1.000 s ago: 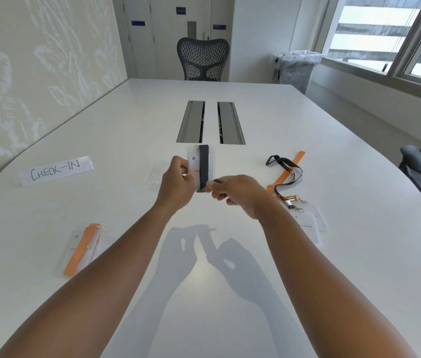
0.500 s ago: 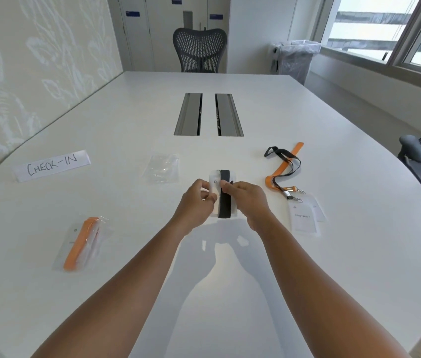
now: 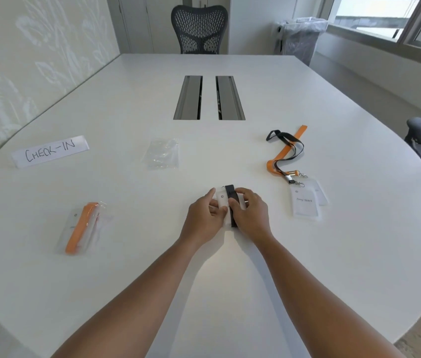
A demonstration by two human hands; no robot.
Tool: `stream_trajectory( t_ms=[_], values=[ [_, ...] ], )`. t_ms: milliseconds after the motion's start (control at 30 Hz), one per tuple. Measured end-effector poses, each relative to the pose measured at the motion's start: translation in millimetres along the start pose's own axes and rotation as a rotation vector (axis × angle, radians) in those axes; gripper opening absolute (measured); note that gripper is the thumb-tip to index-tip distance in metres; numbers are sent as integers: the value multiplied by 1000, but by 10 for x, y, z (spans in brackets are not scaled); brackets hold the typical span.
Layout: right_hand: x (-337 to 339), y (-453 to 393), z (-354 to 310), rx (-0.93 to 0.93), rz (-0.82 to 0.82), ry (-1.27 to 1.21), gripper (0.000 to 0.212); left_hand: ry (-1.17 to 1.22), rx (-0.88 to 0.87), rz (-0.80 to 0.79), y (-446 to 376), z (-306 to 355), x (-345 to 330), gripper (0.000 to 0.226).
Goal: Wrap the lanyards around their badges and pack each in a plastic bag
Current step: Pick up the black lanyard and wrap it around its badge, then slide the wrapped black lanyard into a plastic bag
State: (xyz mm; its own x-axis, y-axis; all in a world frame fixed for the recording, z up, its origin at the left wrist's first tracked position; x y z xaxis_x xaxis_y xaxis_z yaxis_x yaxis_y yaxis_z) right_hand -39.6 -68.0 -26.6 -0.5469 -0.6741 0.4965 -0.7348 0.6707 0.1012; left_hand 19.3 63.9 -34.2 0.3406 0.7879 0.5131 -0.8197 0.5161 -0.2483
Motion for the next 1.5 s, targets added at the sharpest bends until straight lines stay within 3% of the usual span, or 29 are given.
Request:
stream_trajectory(
  t_ms=[300, 567, 800, 967, 1133, 1300, 1500],
  values=[
    [-86, 99, 69, 88, 53, 115, 39, -98, -52, 94, 82, -4, -59, 53],
    [-61, 75, 0, 7, 115, 54, 45, -43, 3, 187, 79, -11, -29, 39],
    [-50, -36, -288, 10, 154, 202, 51, 70, 130, 200, -53, -65, 93, 12],
    [-137, -149, -593, 124, 163, 234, 41, 66, 178, 260, -222, -130, 311, 17],
    [-423, -247, -868, 179, 65, 247, 35, 3, 200, 358, -473, -206, 676, 20],
    [-794, -372, -1091, 199, -70, 314, 35, -60, 267, 432, -737, -374, 1046, 9],
    [-1189, -615, -1205, 149, -182, 406, 43, -107, 447, 438, -1035, -759, 1360, 44]
  ],
)
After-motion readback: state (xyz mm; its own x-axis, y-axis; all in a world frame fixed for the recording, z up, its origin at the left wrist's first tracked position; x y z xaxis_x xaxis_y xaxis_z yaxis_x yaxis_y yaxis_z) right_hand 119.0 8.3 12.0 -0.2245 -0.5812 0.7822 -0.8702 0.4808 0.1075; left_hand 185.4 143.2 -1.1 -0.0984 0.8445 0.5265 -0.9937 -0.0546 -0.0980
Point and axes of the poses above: each hand's wrist, its own y-axis away from the middle knuckle, its own x-axis out of the back of the hand, z = x × y, the point moved 1 cm from there along -y, towards the middle knuckle, and after that the axes turned 13 degrees about -x, right-handed, at the moved point
